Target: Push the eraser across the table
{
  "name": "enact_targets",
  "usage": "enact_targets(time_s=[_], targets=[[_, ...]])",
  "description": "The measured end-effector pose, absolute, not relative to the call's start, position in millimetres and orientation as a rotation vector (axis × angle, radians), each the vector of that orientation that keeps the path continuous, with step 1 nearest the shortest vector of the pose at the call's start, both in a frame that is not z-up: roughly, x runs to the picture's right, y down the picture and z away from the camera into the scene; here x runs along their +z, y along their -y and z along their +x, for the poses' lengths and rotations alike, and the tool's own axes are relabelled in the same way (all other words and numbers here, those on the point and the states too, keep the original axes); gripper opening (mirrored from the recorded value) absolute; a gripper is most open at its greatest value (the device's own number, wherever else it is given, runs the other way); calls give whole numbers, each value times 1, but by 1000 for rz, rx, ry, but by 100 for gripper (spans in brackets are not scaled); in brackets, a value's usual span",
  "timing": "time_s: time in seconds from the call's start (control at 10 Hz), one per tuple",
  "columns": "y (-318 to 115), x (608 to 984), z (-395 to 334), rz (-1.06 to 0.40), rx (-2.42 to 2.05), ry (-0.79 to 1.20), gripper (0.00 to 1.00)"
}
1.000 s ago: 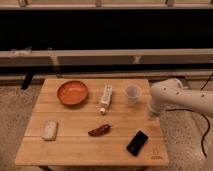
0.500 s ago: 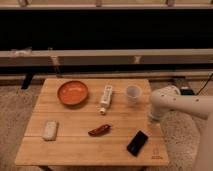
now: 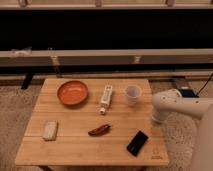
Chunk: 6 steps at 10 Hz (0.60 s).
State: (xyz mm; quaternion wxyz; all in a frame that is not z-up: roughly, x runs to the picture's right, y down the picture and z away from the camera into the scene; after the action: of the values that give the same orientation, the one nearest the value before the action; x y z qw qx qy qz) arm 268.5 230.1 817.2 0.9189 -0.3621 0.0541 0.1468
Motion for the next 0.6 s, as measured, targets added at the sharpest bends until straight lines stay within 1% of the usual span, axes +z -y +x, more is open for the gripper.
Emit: enact_targets(time_s=[0.6], targets=[[-244, 818, 251, -792, 251, -96, 0]])
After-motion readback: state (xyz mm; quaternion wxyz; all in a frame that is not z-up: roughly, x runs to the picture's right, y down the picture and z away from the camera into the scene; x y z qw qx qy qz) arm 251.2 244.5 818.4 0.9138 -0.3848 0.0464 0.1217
